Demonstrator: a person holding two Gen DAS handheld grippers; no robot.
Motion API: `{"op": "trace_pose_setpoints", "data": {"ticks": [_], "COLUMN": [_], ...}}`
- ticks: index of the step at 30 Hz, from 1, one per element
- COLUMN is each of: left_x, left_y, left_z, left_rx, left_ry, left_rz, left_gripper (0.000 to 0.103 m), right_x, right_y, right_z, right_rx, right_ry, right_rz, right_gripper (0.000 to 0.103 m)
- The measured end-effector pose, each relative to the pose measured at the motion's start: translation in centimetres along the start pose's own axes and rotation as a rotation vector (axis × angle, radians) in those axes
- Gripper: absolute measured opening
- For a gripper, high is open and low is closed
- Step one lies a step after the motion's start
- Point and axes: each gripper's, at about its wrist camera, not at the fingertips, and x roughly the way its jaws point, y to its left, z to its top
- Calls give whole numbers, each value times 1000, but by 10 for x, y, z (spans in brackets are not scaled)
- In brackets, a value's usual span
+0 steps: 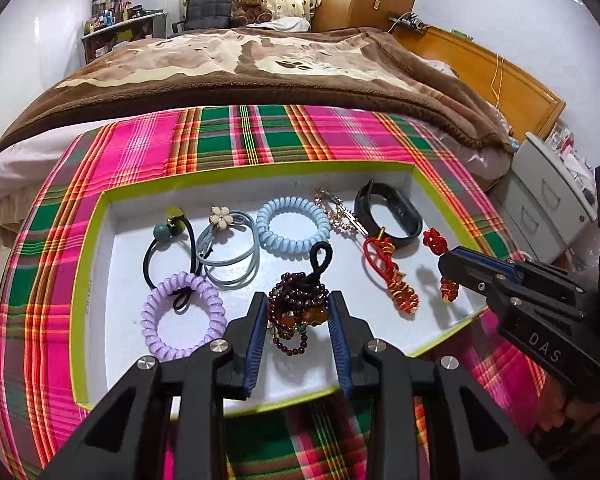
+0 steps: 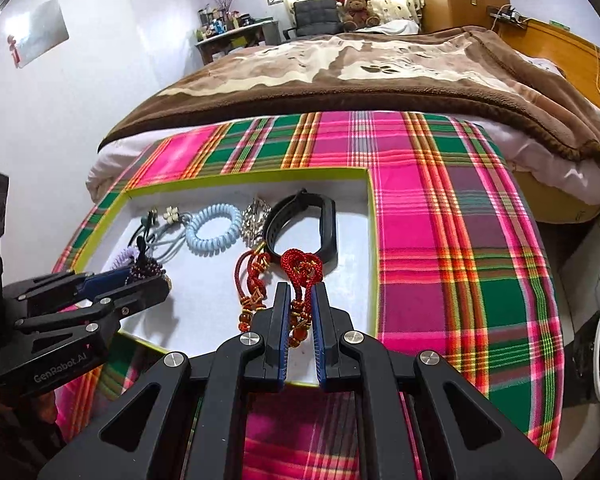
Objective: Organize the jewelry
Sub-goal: 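Lower the beaded bracelet and red earrings into the tray and open both tools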
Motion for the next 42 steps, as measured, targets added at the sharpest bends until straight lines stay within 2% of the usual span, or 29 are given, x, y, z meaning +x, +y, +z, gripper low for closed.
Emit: {"op": "trace_pose_setpoints", "data": {"ticks": [18, 31, 36, 38, 40, 42], "left_x": [10, 9, 3, 0, -4, -7], "left_y": [2, 2, 2, 2, 2, 2], "left_z": [0, 1, 0, 0, 0, 0], "left_rx": [-17, -25, -31, -32, -33, -36], "left_ry": [22, 26, 15, 7, -1, -10], "left_rz": [-14, -1, 6, 11, 14, 15], "left_gripper": [34, 43, 46, 50, 50, 50], "right_x": [13, 13, 11, 9, 8, 5], "right_y": [6, 6, 5, 4, 5, 5], "right_z": [-3, -3, -3, -3, -3, -2], "right_rx": [-33, -26, -25, -19, -19, -18], "right_ry": [45, 46, 36, 30, 25, 16], "right_rz": [-45, -40, -36, -39, -40, -32], "right_gripper": [11, 12, 16, 16, 22, 34]}}
